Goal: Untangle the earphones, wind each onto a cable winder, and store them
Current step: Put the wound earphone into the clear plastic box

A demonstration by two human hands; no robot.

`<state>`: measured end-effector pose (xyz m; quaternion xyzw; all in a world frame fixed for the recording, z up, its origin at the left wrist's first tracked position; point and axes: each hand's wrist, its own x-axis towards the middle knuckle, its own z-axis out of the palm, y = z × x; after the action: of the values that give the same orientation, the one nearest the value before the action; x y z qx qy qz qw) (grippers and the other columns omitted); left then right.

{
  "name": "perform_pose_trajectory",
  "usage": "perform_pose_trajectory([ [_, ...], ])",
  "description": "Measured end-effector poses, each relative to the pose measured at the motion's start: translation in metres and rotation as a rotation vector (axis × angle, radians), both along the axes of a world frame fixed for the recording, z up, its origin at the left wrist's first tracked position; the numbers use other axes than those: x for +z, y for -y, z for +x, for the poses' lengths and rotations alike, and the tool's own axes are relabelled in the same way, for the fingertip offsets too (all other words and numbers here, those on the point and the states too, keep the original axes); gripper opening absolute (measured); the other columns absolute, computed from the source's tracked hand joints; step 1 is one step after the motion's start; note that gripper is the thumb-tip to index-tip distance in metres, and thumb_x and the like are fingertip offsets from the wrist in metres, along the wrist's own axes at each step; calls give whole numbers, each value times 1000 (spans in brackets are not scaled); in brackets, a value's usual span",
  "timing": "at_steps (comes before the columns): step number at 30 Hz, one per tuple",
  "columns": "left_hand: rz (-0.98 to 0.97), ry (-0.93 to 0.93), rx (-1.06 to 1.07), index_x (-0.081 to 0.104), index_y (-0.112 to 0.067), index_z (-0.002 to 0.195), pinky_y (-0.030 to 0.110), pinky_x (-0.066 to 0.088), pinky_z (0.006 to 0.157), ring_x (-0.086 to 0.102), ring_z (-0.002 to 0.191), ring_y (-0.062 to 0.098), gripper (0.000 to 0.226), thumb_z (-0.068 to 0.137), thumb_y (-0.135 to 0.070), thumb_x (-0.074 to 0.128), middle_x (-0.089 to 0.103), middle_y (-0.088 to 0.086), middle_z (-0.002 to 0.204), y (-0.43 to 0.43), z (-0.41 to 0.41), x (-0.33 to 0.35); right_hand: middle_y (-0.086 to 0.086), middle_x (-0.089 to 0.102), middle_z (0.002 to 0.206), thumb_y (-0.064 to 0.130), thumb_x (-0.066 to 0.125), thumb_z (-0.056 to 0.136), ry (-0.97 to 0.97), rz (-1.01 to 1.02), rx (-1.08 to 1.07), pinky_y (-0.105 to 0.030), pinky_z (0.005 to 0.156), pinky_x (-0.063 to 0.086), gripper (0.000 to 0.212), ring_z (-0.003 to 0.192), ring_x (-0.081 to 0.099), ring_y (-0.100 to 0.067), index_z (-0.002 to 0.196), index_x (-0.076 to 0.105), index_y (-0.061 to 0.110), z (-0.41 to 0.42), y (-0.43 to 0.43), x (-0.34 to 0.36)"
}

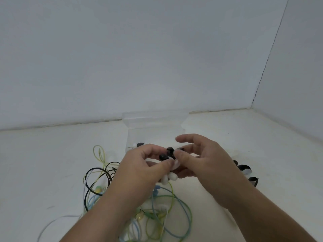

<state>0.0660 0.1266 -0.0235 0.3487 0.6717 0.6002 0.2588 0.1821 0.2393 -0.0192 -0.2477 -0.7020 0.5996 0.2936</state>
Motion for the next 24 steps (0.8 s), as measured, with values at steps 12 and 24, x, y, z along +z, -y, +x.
perform_pose_trajectory([
  [12, -8, -168, 226, 73, -14, 85, 52, 59, 86, 76, 74, 23, 13, 75, -21, 77, 75, 10, 77, -30, -33, 21, 23, 34, 144, 25, 60, 94, 398, 625, -26, -19, 90, 48, 58, 99, 59, 0, 147, 40, 33, -6, -15, -25],
  [24, -748, -765, 210, 56, -9, 72, 24, 37, 53, 49, 57, 20, 35, 75, -40, 72, 51, 0, 59, -103, -70, 14, 21, 38, 134, 21, 59, 93, 347, 615, -21, -21, 88, 48, 53, 101, 58, -1, 142, 45, 32, -7, -14, -28],
])
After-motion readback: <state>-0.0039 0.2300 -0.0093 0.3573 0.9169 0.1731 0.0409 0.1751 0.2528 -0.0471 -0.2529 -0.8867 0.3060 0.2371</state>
